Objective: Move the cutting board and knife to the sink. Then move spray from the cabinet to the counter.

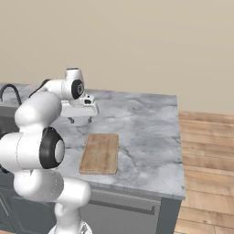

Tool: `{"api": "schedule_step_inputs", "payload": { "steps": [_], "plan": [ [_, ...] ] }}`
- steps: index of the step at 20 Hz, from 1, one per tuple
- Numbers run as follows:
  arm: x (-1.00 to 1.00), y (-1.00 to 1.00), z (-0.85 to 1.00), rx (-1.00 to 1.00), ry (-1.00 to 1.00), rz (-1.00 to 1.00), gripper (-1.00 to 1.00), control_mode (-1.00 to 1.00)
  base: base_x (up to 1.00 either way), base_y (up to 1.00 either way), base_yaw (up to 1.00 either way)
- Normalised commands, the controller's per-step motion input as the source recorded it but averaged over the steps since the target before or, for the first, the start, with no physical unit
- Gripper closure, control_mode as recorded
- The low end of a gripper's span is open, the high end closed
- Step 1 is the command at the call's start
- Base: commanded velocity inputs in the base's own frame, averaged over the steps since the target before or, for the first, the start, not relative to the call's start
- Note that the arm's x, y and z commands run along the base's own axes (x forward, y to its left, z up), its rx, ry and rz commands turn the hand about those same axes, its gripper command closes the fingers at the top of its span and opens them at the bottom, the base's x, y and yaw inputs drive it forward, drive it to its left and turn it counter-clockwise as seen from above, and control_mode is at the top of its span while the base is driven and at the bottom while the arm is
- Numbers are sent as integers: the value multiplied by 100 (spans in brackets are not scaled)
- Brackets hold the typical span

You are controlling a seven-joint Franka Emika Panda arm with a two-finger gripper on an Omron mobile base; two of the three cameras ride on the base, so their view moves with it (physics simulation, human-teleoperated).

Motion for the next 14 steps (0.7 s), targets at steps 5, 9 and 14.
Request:
{"api": "schedule_step_inputs", "payload": {
  "steps": [5, 9, 14],
  "plan": [
    [19, 0, -57, -6, 10, 5, -100, -100, 0, 0, 0],
    [17, 0, -55, -1, 3, 6, -100, -100, 0, 0, 0],
    [13, 0, -49, 0, 0, 7, -100, -100, 0, 0, 0]
  ]
}}
